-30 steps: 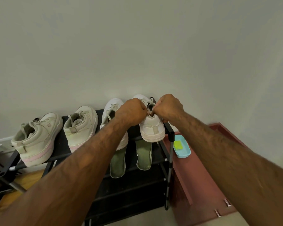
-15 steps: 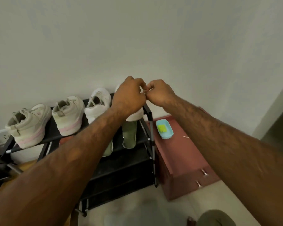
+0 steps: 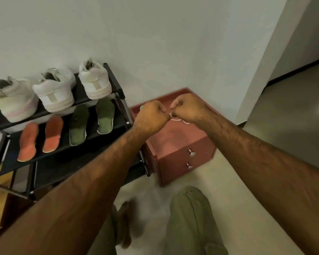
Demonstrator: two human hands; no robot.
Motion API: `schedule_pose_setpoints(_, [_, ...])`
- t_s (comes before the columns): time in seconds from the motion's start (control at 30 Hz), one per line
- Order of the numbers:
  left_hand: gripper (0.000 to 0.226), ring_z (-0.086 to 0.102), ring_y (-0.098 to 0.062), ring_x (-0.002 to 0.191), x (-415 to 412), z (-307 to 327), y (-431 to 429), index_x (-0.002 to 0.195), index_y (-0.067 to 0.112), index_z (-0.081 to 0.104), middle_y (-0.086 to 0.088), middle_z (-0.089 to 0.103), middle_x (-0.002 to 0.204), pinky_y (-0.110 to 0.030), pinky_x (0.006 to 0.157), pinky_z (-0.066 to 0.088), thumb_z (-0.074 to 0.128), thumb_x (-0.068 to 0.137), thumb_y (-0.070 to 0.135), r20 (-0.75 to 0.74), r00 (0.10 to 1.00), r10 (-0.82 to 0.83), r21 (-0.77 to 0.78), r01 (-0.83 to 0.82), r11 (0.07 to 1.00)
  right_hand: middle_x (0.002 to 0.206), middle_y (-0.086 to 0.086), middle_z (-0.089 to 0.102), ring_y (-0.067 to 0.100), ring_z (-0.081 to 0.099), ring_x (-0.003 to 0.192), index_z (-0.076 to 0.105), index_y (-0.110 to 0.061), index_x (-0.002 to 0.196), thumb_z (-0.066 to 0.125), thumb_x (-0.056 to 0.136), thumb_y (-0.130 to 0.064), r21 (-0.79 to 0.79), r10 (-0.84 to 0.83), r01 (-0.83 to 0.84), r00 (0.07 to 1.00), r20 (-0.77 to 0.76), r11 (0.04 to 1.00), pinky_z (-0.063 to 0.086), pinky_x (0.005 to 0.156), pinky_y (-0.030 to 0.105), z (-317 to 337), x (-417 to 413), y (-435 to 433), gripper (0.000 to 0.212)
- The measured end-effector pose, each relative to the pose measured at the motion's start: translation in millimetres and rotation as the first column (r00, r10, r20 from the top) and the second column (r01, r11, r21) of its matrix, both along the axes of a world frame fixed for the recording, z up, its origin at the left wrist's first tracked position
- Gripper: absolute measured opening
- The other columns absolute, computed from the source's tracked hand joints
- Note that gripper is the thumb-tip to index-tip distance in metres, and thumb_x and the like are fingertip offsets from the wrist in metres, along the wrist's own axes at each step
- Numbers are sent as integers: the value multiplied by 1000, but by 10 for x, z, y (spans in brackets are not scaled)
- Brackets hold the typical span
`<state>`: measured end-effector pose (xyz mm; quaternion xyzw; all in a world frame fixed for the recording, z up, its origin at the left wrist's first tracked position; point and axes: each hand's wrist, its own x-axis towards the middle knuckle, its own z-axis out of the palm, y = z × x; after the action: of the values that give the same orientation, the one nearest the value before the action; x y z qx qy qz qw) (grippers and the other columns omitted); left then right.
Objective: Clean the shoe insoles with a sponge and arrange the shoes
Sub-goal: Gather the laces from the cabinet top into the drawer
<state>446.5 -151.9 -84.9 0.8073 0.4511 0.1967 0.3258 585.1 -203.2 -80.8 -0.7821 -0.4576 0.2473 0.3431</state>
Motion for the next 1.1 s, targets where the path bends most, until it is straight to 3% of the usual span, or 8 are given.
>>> schedule_pose_setpoints(0.2, [22, 66, -20, 86, 293, -499, 50, 100, 13, 66, -4, 70, 93, -36, 79, 56, 77, 87, 26, -23, 998, -66, -147, 62, 987, 85, -8, 70, 16, 70, 97, 74, -20, 83, 71, 84, -5, -90, -75, 70, 996, -57, 993, 58, 90, 38, -511, 226, -127, 15])
schedule_pose_setpoints(0.33, [20, 59, -16, 75, 497, -909, 144, 96, 16, 64, 0, 64, 84, -28, 63, 47, 79, 85, 24, -37, 993, -111, -221, 100, 970, 90, 11, 77, 30, 74, 91, 75, -10, 85, 67, 86, -3, -138, -153, 137, 982, -109, 981, 62, 85, 47, -939, 336, -154, 11])
schedule_pose_setpoints(0.53, [15, 57, -21, 66, 879, -1709, 163, 96, 13, 60, -6, 64, 83, -30, 58, 47, 74, 90, 13, -35, 993, -110, -413, 86, 907, 86, 6, 73, 17, 65, 75, 77, -10, 97, 67, 88, 0, -215, -270, 215, 922, -277, 953, 45, 52, 21, -1720, 601, -143, 17])
schedule_pose_setpoints(0.6, [14, 54, -16, 57, 970, -1945, 125, 94, 12, 60, -3, 62, 73, -29, 52, 47, 74, 91, 13, 11, 999, -33, -503, 34, 864, 80, 1, 72, 12, 62, 68, 76, -13, 93, 66, 87, -3, -215, -277, 221, 917, -286, 951, 40, 50, 21, -1947, 690, -152, 16])
schedule_pose_setpoints(0.7, [14, 59, -19, 63, 1104, -2283, 97, 85, 16, 64, -2, 65, 72, -30, 56, 49, 74, 93, 23, 34, 999, 22, -599, 3, 801, 81, -3, 74, 10, 67, 72, 74, -21, 90, 69, 88, -9, -236, -318, 251, 893, -319, 939, 43, 56, 23, -2296, 853, -127, 12])
schedule_pose_setpoints(0.77, [17, 59, -24, 64, 1196, -2563, 120, 81, 13, 69, -7, 64, 71, -29, 53, 47, 73, 93, 24, 66, 996, 66, -674, -5, 739, 80, -6, 73, 11, 69, 76, 72, -24, 86, 72, 88, -14, -250, -349, 272, 871, -346, 929, 45, 61, 25, -2554, 962, -100, 10])
schedule_pose_setpoints(0.87, [10, 58, -20, 64, 1295, -2907, 185, 97, 4, 72, -7, 64, 76, -24, 48, 46, 69, 94, 12, 77, 984, 158, -784, -38, 619, 85, -6, 73, 14, 69, 85, 74, -25, 89, 75, 86, -18, -249, -376, 298, 846, -378, 922, 52, 72, 31, -2915, 1093, -29, 8])
schedule_pose_setpoints(1.1, [20, 66, -22, 108, 1503, -3524, 305, 120, 12, 69, -4, 71, 117, -31, 68, 57, 61, 102, 18, 48, 911, 410, -959, -73, 275, 97, -5, 72, 10, 68, 91, 72, -22, 106, 78, 86, -16, -278, -455, 360, 725, -517, 890, 54, 76, 31, -3623, 1234, 205, 22])
